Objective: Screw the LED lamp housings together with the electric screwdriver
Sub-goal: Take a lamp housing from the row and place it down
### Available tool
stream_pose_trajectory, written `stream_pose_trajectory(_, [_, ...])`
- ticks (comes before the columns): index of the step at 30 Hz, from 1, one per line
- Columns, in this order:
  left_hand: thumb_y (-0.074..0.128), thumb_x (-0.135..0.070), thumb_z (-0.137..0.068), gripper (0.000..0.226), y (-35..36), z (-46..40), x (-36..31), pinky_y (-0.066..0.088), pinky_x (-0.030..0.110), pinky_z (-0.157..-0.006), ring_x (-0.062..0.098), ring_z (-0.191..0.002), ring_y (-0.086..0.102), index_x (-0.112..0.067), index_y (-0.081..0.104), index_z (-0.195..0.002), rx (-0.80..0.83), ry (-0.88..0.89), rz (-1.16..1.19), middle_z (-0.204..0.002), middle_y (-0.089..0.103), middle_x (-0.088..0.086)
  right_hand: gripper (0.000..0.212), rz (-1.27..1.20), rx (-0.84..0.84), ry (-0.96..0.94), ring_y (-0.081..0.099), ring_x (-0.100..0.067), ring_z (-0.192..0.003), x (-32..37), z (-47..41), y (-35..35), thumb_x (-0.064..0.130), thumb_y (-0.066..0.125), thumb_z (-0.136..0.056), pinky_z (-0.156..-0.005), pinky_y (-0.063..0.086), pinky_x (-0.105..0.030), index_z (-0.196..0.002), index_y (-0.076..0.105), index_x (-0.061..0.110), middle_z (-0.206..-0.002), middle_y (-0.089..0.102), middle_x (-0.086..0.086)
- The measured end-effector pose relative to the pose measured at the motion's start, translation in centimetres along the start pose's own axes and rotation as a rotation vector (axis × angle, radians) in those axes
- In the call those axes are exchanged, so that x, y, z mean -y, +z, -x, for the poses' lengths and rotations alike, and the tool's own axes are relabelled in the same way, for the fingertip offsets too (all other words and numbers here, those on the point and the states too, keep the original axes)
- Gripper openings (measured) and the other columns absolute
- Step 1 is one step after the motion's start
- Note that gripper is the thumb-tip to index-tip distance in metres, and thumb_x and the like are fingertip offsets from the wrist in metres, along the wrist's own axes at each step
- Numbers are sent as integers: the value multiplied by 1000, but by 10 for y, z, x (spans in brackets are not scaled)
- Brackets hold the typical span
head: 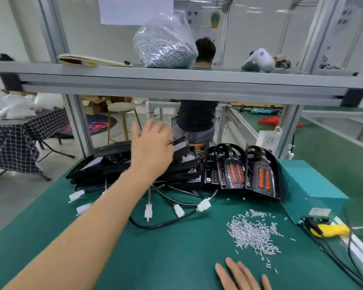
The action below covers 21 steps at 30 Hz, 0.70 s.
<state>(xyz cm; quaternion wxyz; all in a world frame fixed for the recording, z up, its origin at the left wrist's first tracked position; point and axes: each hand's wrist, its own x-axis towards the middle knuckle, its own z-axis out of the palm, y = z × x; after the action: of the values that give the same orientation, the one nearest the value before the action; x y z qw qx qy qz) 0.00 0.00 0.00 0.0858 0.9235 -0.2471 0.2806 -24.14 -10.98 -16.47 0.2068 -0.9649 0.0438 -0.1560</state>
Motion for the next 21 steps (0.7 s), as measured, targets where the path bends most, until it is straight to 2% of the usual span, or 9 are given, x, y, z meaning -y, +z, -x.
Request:
stream_pose_trajectory(2, [56, -35, -87, 59, -11, -9, 29, 1, 55, -114, 21, -144, 16, -24, 38, -142, 38, -146, -53, -152, 33, 0, 70, 15, -39, 38, 72, -11, -94, 6, -15, -18, 72, 11, -89, -112, 11, -25, -101, 70, 35, -113, 71, 10])
stream_pose_trajectory(4, [64, -44, -80, 73, -25, -19, 69, 1, 58, -113, 23, -144, 17, -23, 35, -143, 221, -288, -149, -152, 33, 3, 56, 171, -33, 43, 74, -16, -80, 2, -29, -38, 66, 22, -90, -107, 19, -21, -112, 60, 31, -101, 75, 4])
stream_pose_trajectory(5, [67, -47, -77, 76, -28, -20, 84, 1, 58, -113, 24, -142, 21, -23, 36, -142, 329, -348, -151, -149, 37, 5, 56, 236, 14, 16, 74, -14, -83, 1, -39, -49, 63, 29, -86, -88, 50, -39, -116, 61, 29, -105, 73, 4])
stream_pose_trajectory(6, [69, -46, -77, 74, -27, -16, 94, 1, 57, -113, 25, -140, 28, -23, 39, -141, 404, -388, -141, -145, 43, 5, 59, 259, 150, 19, 71, -11, -97, 7, -50, -63, 59, 33, -85, -58, 57, -35, -126, 61, 28, -119, 68, 4])
stream_pose_trajectory(7, [70, -44, -77, 70, -25, -12, 101, 5, 55, -114, 25, -135, 37, -24, 43, -138, 444, -403, -119, -140, 49, 4, 58, 262, 192, 1, 57, -9, -122, 11, -61, -71, 55, 34, -90, -98, 45, -49, -140, 49, 30, -141, 51, 6])
stream_pose_trajectory(9, [69, -36, -81, 55, -17, -5, 106, 29, 47, -108, 26, -122, 51, -25, 51, -132, 415, -372, -110, -129, 59, 3, 59, 193, 253, -40, 10, 2, -145, 13, -76, -72, 58, 29, -98, -119, 5, -38, -151, 8, 44, -158, 4, 20])
stream_pose_trajectory(11, [65, -28, -86, 37, -11, 5, 106, 48, 38, -87, 29, -106, 60, -25, 61, -122, 298, -341, -117, -114, 67, 6, 64, 77, 252, -37, -1, 6, -142, 18, -85, -72, 60, 31, -96, -118, -4, -27, -151, 2, 46, -156, -2, 26])
stream_pose_trajectory(13, [61, -24, -90, 24, -5, 15, 104, 49, 35, -75, 32, -97, 62, -24, 66, -113, 147, -306, -108, -102, 70, 8, 63, -55, 211, -32, 4, 6, -141, 24, -95, -72, 59, 35, -96, -115, 4, -20, -152, 9, 44, -155, 5, 27])
stream_pose_trajectory(21, [65, -2, -85, 17, -39, 45, 93, 33, 38, -93, 36, -90, 60, -2, 69, -102, -295, -11, 66, -97, 70, 14, 59, -569, 185, 39, 30, 5, -132, 58, -134, -75, 49, 46, -97, -103, 21, -16, -150, 28, 33, -146, 34, 23])
